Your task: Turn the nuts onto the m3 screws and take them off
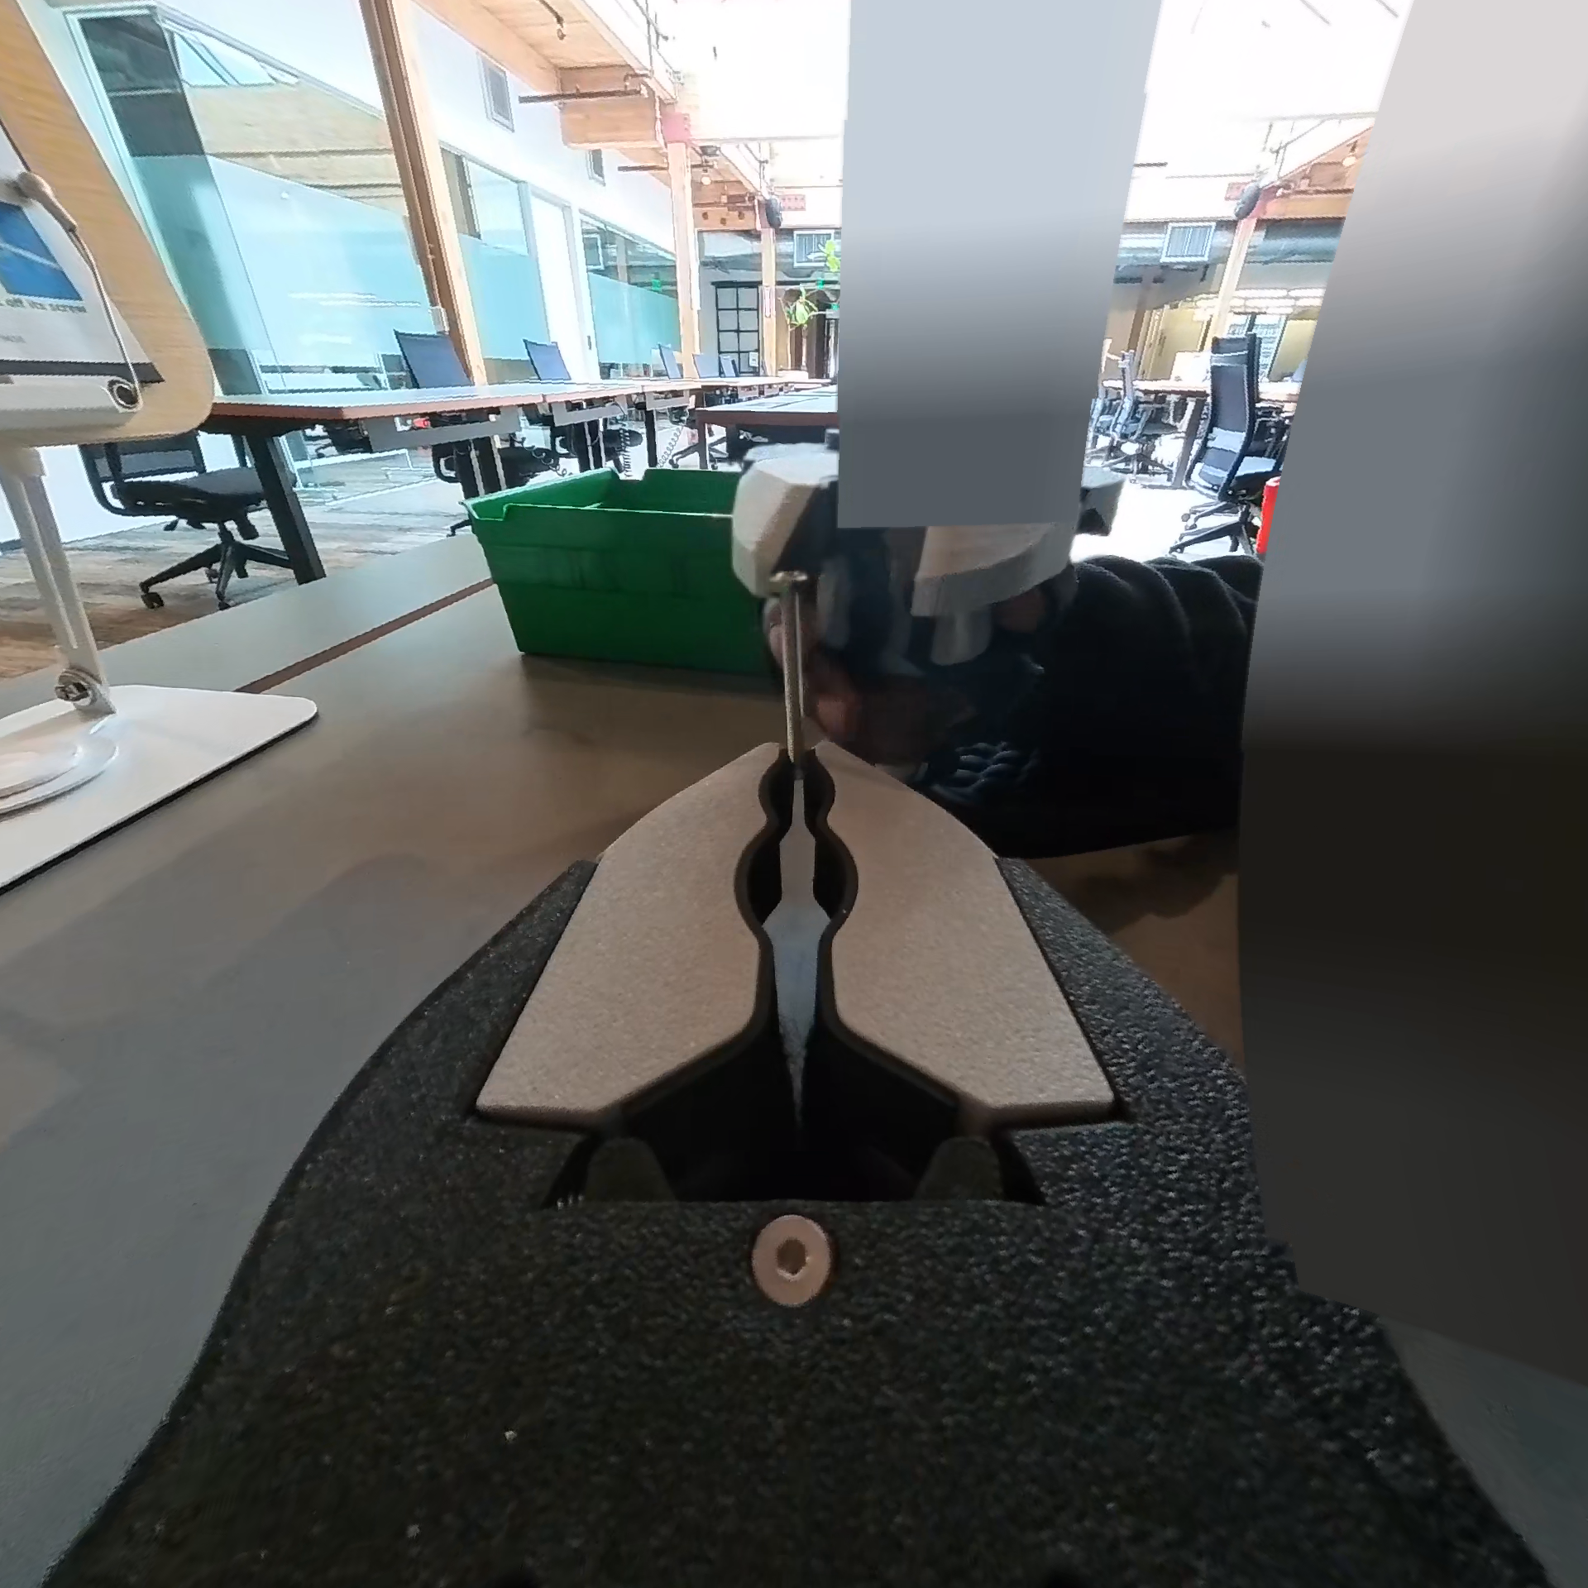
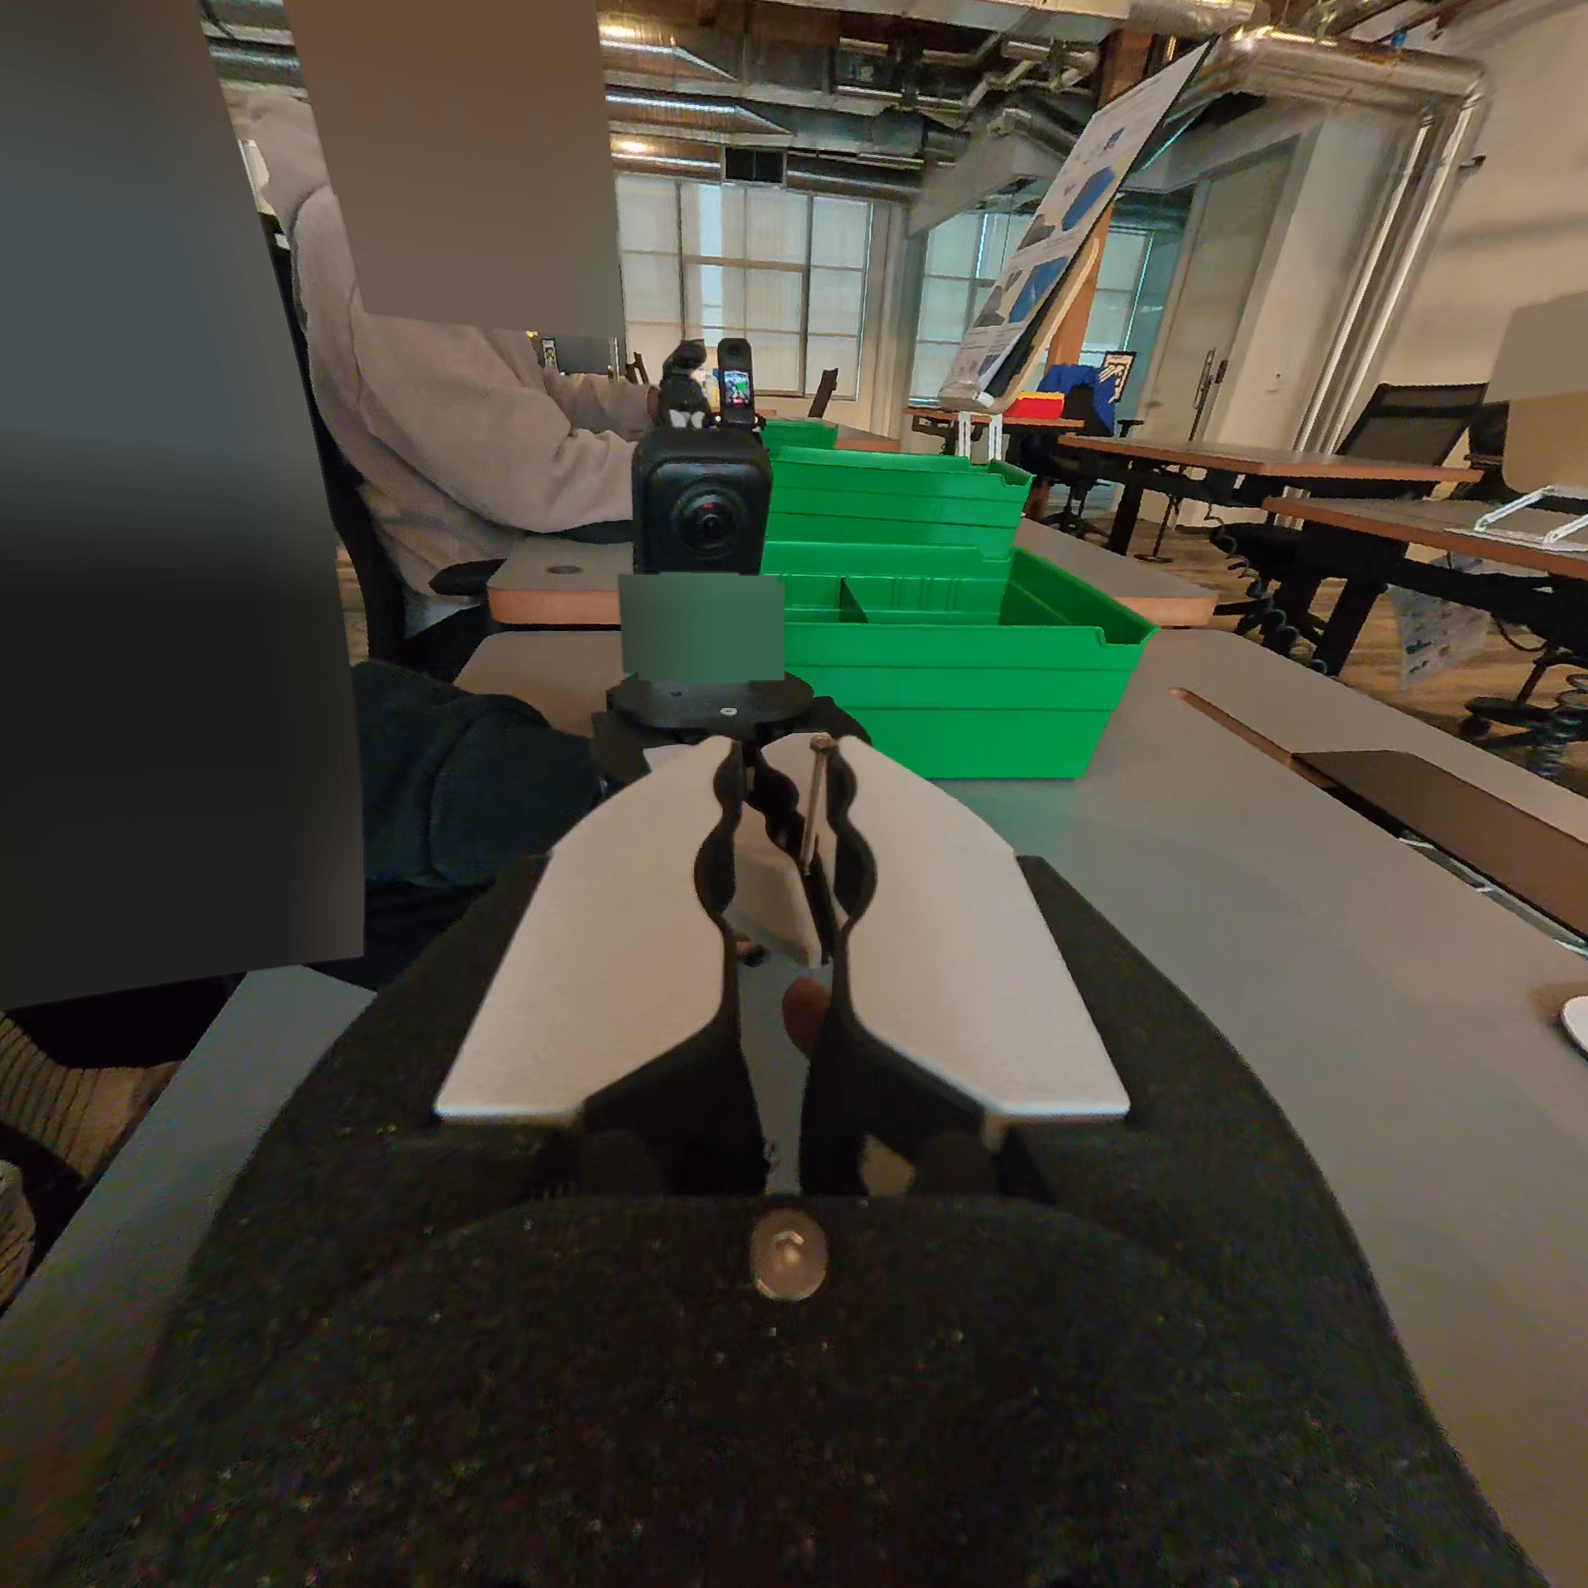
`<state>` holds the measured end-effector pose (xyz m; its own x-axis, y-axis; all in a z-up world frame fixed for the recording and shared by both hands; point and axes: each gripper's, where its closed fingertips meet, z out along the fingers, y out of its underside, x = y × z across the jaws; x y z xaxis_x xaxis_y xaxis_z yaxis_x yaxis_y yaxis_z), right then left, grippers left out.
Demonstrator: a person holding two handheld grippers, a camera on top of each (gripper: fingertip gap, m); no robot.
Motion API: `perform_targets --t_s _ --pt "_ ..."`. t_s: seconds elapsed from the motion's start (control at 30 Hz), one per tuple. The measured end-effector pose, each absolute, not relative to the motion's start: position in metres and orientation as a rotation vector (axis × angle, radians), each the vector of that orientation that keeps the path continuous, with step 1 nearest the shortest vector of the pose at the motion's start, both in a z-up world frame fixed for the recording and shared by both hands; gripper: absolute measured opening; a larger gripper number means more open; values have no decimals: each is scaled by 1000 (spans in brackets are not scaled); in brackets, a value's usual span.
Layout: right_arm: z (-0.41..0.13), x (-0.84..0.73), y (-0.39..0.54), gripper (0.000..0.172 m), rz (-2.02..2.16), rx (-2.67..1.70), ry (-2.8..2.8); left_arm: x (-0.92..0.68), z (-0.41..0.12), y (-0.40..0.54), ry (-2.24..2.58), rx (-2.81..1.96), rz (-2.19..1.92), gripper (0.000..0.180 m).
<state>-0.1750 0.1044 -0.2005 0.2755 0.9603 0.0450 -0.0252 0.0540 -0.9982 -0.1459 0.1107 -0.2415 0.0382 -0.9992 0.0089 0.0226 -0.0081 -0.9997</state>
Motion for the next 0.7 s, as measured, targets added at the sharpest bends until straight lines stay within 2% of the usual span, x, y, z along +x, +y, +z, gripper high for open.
perform_targets --t_s 0.13,0.27,0.5,0.7 --pt "-195 -170 106 11 996 -1251 -973 -146 -242 112 1157 -1221 -1197 1" --pt "-198 -173 108 22 984 -1261 -973 -146 -242 111 1162 -1220 -1197 1" --pt "-199 -176 105 25 994 -1258 -993 -146 -242 111 1159 -1221 -1198 1" --pt "-197 -173 101 9 1003 -1245 -1006 -146 -241 112 1150 -1224 -1200 1"
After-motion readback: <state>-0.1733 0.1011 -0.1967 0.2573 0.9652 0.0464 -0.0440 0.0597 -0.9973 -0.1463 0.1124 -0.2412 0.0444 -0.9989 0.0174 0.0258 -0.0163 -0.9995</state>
